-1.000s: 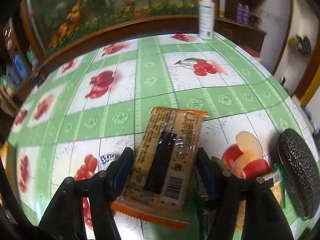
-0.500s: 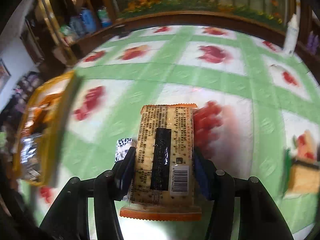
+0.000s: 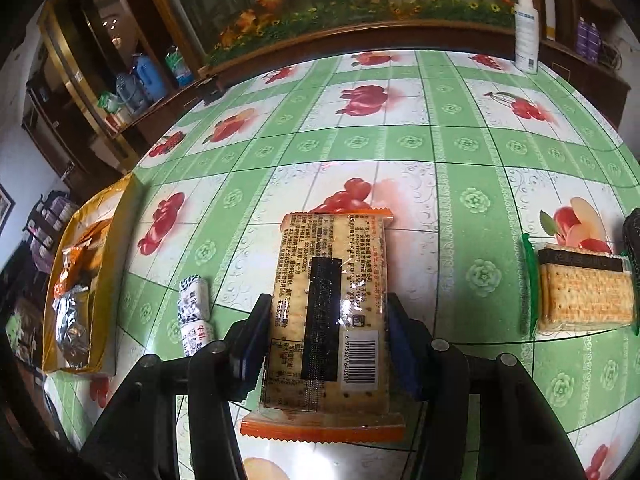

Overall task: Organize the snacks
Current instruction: 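Grasp a white-blue candy pack with left tool while right tool holds the cracker pack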

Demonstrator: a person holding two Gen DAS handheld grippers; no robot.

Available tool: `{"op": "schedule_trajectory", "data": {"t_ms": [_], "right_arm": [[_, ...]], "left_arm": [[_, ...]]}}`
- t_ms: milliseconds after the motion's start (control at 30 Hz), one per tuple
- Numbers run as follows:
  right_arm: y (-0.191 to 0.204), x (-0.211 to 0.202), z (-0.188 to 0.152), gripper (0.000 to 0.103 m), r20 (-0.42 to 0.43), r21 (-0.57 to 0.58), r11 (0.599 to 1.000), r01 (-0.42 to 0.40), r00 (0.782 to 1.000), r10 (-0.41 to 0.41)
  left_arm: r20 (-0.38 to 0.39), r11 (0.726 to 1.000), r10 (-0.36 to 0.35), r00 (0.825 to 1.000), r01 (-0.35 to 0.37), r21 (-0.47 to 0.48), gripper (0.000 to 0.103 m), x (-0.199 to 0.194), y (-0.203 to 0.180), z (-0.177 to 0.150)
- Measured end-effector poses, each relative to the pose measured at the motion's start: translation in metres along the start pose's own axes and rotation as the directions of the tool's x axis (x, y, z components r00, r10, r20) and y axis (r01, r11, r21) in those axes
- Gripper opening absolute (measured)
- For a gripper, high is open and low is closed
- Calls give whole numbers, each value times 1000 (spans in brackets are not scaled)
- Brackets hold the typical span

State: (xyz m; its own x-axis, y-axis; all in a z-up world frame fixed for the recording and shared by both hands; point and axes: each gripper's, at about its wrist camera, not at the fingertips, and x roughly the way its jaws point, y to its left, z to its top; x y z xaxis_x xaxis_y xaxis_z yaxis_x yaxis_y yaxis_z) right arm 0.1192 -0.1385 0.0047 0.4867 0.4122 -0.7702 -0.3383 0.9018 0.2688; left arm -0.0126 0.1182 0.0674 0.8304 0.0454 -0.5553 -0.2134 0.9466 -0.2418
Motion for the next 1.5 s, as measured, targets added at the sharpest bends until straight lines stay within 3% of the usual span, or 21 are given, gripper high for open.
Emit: {"op": "schedule_trajectory", "data": {"t_ms": [100,267,367,567,633,667,700,833,1033,1100,1400,1500], "right_arm": [[-7,-3,0,56,-3,43,999,-26,1000,26],[-13,-5,0,56,-5,85,995,-45,999,45],[-14,-5,0,56,-5,95,994,-50,999,51],[-17,-7,0,56,-4,120,991,-58,998,59],[-17,-7,0,56,-3,123,991,-57,998,58],[-16,-7,0,56,-4,120,991,-54,999,54],[-15,-7,0,56,-4,119,992,-52,999,52],[-12,-8,-1,56,-6,111,992,-61,998,62],[-4,-9,-3,56,-5,84,994,-67,998,68],[-1,-9,-4,56,-5,75,995,-64,998,65],[5,-9,-5,56,-1,51,997,-63,998,63],[3,-10,-4,56,5,60,996,-60,998,60]], "left_arm": [[-129,993,-118,985,120,8,49,13,-33,-14],[-269,984,-180,946,177,-36,47,37,-67,-28],[-300,988,-155,941,154,-29,47,44,-84,-33],[-319,996,-55,946,73,43,47,59,-107,-43],[-320,996,-16,947,42,76,39,67,-112,-47],[-332,995,-2,943,34,89,26,72,-114,-50],[-342,995,7,940,27,95,23,77,-112,-52],[-326,991,26,945,18,132,23,81,-115,-55],[-304,983,16,953,41,179,15,75,-113,-59],[-309,986,-2,951,54,159,4,73,-107,-57],[-327,990,-81,942,113,80,4,68,-92,-52],[-308,989,-74,948,109,101,16,64,-100,-50]]}}
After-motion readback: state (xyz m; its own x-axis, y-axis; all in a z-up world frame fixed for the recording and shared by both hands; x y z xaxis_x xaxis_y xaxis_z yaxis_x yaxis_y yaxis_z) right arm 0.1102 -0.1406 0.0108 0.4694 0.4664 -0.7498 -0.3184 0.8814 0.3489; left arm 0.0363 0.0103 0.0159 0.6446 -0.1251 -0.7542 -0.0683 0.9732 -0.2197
